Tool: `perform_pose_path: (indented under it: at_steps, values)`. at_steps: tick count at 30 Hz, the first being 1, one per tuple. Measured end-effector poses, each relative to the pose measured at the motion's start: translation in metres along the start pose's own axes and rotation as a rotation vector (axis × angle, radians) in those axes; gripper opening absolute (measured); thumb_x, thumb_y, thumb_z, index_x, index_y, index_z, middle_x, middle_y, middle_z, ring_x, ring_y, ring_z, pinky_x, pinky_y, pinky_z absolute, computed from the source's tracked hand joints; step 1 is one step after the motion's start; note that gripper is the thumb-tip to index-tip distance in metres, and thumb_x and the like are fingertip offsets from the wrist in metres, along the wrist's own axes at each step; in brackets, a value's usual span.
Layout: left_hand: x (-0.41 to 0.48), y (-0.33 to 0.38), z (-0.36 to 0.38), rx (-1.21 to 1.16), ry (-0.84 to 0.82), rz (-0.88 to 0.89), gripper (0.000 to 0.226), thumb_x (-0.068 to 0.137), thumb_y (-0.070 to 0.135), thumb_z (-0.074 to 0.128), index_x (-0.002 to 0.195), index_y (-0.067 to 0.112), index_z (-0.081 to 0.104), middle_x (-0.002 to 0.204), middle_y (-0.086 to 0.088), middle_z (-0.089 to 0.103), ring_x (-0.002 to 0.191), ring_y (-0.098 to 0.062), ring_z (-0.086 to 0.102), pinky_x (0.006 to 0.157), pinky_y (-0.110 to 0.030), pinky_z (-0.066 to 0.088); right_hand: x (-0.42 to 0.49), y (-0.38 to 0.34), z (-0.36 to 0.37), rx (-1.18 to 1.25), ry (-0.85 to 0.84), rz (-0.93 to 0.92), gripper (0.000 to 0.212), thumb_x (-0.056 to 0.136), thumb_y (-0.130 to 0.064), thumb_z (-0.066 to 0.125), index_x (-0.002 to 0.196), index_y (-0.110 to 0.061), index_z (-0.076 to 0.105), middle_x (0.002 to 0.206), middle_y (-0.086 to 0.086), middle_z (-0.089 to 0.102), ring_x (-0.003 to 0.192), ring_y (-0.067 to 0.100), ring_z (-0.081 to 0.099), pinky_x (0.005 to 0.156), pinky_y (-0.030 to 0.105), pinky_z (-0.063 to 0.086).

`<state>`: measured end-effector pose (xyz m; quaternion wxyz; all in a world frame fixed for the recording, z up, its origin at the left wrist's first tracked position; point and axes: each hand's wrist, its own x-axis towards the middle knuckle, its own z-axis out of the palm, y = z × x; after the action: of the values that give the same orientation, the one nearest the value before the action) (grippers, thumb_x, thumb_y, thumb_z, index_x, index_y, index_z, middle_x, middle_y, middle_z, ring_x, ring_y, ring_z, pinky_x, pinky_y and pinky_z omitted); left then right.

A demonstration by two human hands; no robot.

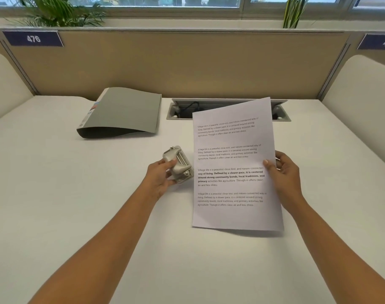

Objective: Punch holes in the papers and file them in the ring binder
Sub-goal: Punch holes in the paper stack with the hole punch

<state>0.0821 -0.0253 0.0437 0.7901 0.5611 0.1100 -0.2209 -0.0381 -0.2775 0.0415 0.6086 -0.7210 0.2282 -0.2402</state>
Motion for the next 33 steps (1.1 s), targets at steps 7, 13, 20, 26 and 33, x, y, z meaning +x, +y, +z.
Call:
perform_pose_path:
  at_steps: [7, 13, 20, 26, 33]
  values:
    - [0.003, 0.005, -0.005, -0.001, -0.043, 0.016, 0.021, 0.088, 0.001, 0.055, 0.109, 0.006, 0.054, 0.089, -0.008, 0.060, 0.079, -0.019, 0.057, 0.064, -0.042, 0.049, 0.000, -0.004, 0.012, -0.017, -0.019, -0.067, 0.020, 0.090, -0.014, 0.058, 0.100, -0.031, 0.059, 0.092, 0.007, 0.069, 0.078, 0.027, 0.064, 0.083, 0.052, 0.054]
    - [0.005, 0.009, -0.007, 0.002, -0.066, 0.010, 0.028, 0.088, 0.001, 0.055, 0.116, 0.005, 0.051, 0.091, -0.007, 0.061, 0.080, -0.019, 0.059, 0.063, -0.041, 0.049, -0.002, -0.006, 0.018, -0.011, -0.024, -0.082, 0.023, 0.089, -0.012, 0.058, 0.094, -0.035, 0.058, 0.089, 0.003, 0.070, 0.080, 0.027, 0.064, 0.084, 0.053, 0.053]
    - [0.006, 0.014, -0.007, 0.052, -0.111, 0.028, 0.032, 0.088, 0.001, 0.055, 0.120, 0.007, 0.051, 0.091, -0.006, 0.063, 0.080, -0.019, 0.060, 0.064, -0.040, 0.050, 0.003, -0.005, 0.025, 0.020, -0.039, -0.087, 0.021, 0.090, -0.011, 0.057, 0.099, -0.029, 0.058, 0.071, -0.017, 0.071, 0.066, 0.009, 0.064, 0.077, 0.040, 0.054]
    - [0.006, 0.018, -0.005, 0.150, -0.164, 0.055, 0.037, 0.088, 0.000, 0.055, 0.124, 0.003, 0.050, 0.093, -0.006, 0.063, 0.083, -0.018, 0.062, 0.073, -0.046, 0.052, 0.007, -0.007, 0.026, 0.057, -0.075, -0.081, 0.021, 0.089, -0.011, 0.059, 0.098, -0.030, 0.061, 0.077, -0.009, 0.073, 0.076, 0.024, 0.065, 0.079, 0.045, 0.055]
    - [0.002, 0.022, -0.003, 0.221, -0.205, 0.074, 0.034, 0.087, 0.001, 0.056, 0.120, 0.006, 0.051, 0.090, -0.004, 0.060, 0.083, -0.016, 0.060, 0.064, -0.039, 0.050, 0.010, -0.005, 0.024, 0.107, -0.114, -0.049, 0.020, 0.090, -0.009, 0.057, 0.101, -0.024, 0.060, 0.076, -0.010, 0.074, 0.067, 0.013, 0.066, 0.075, 0.038, 0.055]
